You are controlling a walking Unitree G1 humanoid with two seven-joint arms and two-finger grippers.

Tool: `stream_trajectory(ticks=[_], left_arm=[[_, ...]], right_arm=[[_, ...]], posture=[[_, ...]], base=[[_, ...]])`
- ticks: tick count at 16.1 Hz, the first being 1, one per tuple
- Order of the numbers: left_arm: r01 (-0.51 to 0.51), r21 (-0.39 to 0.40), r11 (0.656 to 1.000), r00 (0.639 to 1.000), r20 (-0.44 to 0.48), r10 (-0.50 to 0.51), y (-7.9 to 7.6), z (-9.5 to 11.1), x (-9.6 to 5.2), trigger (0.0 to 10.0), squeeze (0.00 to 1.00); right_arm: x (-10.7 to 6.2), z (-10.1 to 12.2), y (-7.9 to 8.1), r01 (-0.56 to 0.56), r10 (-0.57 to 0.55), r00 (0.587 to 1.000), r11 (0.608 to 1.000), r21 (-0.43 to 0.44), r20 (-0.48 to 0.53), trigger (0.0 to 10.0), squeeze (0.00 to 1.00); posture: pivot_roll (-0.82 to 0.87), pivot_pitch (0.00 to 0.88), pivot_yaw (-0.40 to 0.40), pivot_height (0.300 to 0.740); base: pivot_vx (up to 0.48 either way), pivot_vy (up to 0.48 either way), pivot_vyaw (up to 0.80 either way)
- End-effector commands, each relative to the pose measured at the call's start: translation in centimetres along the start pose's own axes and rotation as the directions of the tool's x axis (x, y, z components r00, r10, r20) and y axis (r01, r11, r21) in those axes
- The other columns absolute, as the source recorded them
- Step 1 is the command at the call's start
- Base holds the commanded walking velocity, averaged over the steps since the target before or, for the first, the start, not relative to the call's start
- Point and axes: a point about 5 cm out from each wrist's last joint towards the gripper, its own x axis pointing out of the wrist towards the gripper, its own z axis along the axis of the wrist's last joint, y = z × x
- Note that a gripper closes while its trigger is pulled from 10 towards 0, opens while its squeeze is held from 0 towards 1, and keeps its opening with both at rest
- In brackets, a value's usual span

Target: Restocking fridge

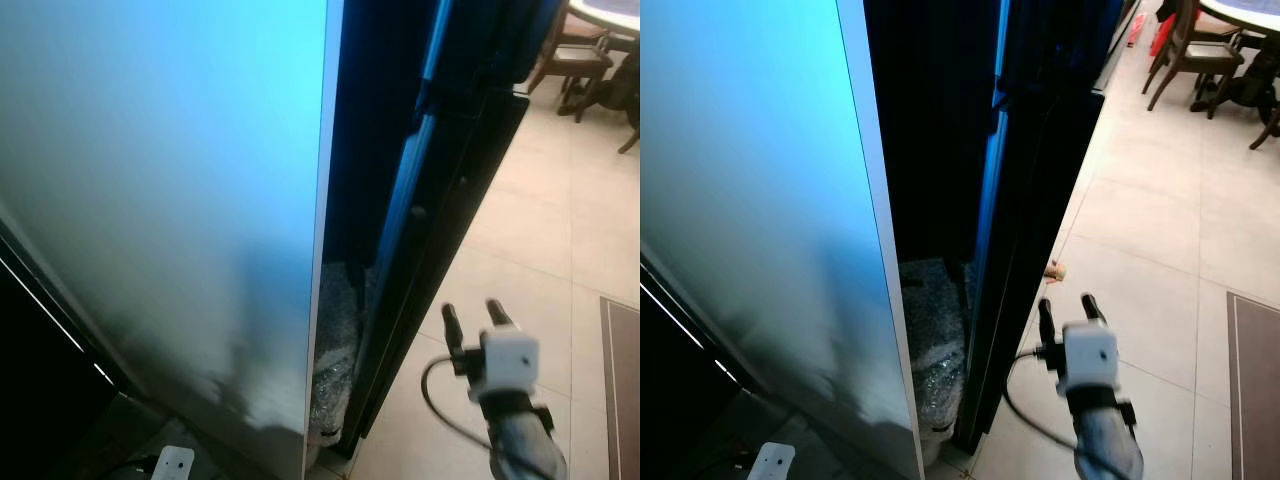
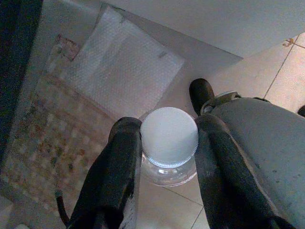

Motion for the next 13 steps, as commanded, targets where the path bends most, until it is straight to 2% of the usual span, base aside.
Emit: stream_trajectory(ticks=[1, 3, 7, 13], left_arm=[[-0.001, 0.015, 1.0, 1.0, -0.009, 0.002, 0.0, -0.2, 0.0, 10.0, 0.0], [-0.004, 0.012, 1.0, 1.0, -0.005, 0.004, 0.1, -0.2, 0.0, 10.0, 0.0], [-0.004, 0.012, 1.0, 1.0, -0.006, 0.004, 0.0, -0.2, 0.0, 10.0, 0.0], [-0.005, 0.005, 1.0, 1.0, -0.006, 0.005, 0.0, -0.2, 0.0, 10.0, 0.0]], right_arm=[[0.5, -0.7, 0.2, -0.039, 0.04, 0.999, 0.998, 0.041, -0.032, 10.0, 0.0], [2.1, -0.6, -0.1, -0.051, 0.053, 0.998, 0.997, 0.062, -0.034, 10.0, 0.0], [3.8, -0.5, -0.4, -0.009, 0.015, 0.999, 0.987, 0.159, -0.033, 10.0, 0.0], [4.9, -1.5, 0.4, -0.03, 0.043, 0.997, 0.982, 0.188, -0.067, 10.0, 0.0]], posture=[[-0.2, 0.0, -0.018, 0.74], [-0.18, 0.0, -0.022, 0.74], [-0.18, 0.0, -0.022, 0.74], [-0.17, 0.0, -0.026, 0.74]], base=[[0.0, 0.0, 0.0], [0.0, 0.0, 0.0], [0.0, 0.0, 0.0], [0.0, 0.0, 0.0]])
